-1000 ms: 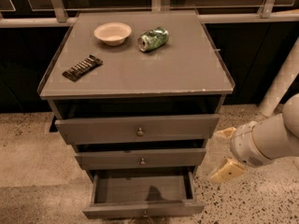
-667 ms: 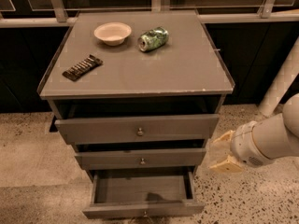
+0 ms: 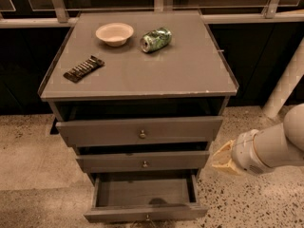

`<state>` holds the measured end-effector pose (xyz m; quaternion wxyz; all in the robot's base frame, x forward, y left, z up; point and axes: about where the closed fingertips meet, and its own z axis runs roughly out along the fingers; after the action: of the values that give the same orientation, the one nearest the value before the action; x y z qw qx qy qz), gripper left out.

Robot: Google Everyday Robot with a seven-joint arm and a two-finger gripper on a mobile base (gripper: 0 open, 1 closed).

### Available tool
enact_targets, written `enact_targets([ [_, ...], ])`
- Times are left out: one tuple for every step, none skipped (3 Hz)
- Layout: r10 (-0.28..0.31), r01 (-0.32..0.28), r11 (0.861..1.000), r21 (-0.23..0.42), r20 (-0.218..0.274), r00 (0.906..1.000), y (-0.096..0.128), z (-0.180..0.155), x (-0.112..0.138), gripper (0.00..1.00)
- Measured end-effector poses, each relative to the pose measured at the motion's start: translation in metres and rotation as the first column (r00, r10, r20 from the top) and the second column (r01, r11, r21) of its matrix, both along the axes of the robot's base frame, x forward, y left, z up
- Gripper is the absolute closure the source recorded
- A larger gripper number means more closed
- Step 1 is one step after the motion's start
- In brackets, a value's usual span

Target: Close bottom drawer

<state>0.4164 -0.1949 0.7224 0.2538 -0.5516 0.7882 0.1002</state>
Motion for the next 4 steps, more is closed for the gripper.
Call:
enact_targets([
  [-0.022,0.023,0.994,0.103,-0.009,0.9997,0.01,-0.064,-0.003,1.0],
  [-0.055,0.047,0.973,0.225,0.032,0.998,0.028,-0.132,0.011,1.0],
  [-0.11,0.086,0.952,0.294,0.065,0.9918,0.035,-0.193,0.04,1.0],
  [-0.148,0.14,0.924,0.356,-0.005,0.9889,0.041,-0.268,0.047,1.0],
])
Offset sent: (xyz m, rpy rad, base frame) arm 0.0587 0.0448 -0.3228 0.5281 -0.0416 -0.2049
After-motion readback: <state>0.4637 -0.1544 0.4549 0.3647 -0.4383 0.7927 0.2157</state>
